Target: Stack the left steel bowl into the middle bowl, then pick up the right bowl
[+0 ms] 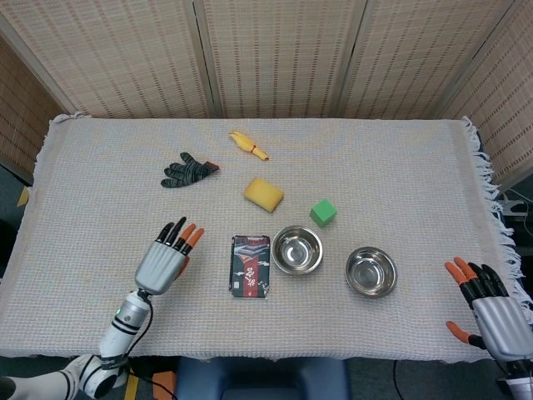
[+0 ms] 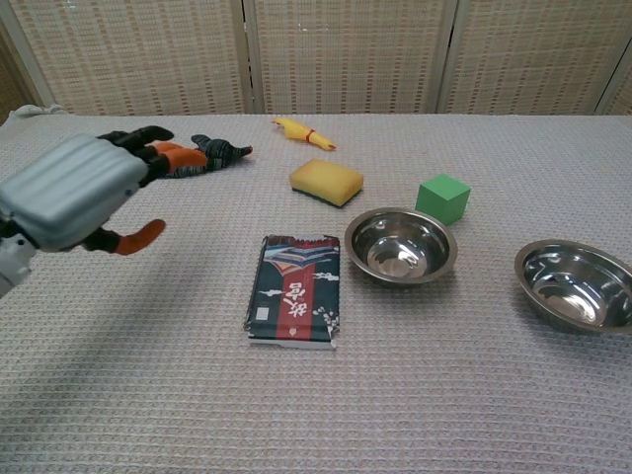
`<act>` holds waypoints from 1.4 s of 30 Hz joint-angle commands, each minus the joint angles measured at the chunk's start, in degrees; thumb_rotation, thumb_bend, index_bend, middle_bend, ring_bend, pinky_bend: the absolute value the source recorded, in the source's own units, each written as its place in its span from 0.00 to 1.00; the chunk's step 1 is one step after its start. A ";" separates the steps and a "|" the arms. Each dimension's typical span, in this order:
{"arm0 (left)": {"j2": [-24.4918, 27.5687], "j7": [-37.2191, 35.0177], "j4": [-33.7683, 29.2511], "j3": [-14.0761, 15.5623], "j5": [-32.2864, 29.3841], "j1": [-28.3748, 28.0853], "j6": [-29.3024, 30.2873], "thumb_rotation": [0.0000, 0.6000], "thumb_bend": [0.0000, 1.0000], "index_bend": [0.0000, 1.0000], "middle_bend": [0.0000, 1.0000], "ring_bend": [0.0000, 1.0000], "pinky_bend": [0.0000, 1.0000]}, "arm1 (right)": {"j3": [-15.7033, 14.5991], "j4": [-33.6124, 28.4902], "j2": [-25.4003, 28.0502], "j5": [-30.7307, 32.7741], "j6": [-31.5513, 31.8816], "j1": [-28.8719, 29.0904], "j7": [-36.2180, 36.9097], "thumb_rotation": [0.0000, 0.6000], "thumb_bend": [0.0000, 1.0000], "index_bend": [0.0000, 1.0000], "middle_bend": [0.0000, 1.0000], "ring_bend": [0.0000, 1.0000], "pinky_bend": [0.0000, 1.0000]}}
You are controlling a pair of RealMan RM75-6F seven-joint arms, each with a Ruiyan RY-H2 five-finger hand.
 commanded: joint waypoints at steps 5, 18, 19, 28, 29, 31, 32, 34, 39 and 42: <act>8.47 -17.78 4.20 2.83 -5.52 11.76 4.32 1.00 0.42 0.11 0.13 0.04 0.20 | 5.04 6.26 -16.38 2.60 -12.84 9.58 -15.53 1.00 0.11 0.20 0.00 0.00 0.00; 11.17 -21.84 7.20 1.49 -2.92 14.57 7.22 1.00 0.42 0.11 0.13 0.04 0.20 | 8.62 21.38 -34.34 13.81 -22.75 17.64 -21.87 1.00 0.26 0.48 0.02 0.00 0.00; 11.41 -22.19 7.21 1.24 -2.99 14.68 7.07 1.00 0.42 0.11 0.13 0.04 0.20 | 8.30 21.99 -34.88 13.14 -22.28 17.81 -21.07 1.00 0.30 0.54 0.05 0.00 0.00; 11.61 -24.14 8.49 0.22 -2.36 15.32 6.72 1.00 0.42 0.11 0.13 0.04 0.20 | 6.46 20.95 -33.70 7.25 -14.94 17.24 -15.06 1.00 0.44 0.74 0.14 0.00 0.00; 11.56 -24.26 8.64 0.16 -2.23 15.39 6.78 1.00 0.42 0.11 0.13 0.04 0.20 | 6.43 20.25 -33.21 7.01 -14.31 17.10 -14.89 1.00 0.44 0.74 0.14 0.00 0.00; 11.49 -24.57 8.84 0.03 -1.97 15.54 6.87 1.00 0.42 0.11 0.13 0.05 0.20 | 6.50 18.70 -32.12 6.57 -12.87 16.82 -14.71 1.00 0.44 0.74 0.14 0.00 0.00; 11.50 -24.62 8.89 -0.05 -1.92 15.58 6.83 1.00 0.42 0.11 0.13 0.05 0.20 | 6.61 18.02 -31.73 6.44 -12.33 16.75 -14.71 1.00 0.44 0.75 0.14 0.00 0.00; 11.57 -24.53 8.86 -0.32 -1.85 15.61 6.75 1.00 0.42 0.11 0.13 0.05 0.20 | 7.03 16.60 -31.04 6.11 -11.41 16.92 -14.73 1.00 0.44 0.75 0.14 0.00 0.00; 11.93 -24.30 8.33 -0.94 -1.57 15.82 7.18 1.00 0.41 0.11 0.13 0.04 0.20 | 8.91 13.17 -30.47 5.50 -10.25 18.40 -15.64 1.00 0.44 0.75 0.14 0.00 0.00; 12.24 -24.49 8.25 -1.31 -1.64 16.01 7.19 1.00 0.41 0.11 0.13 0.05 0.20 | 10.52 11.61 -31.60 4.54 -9.44 20.01 -17.37 1.00 0.44 0.75 0.14 0.00 0.00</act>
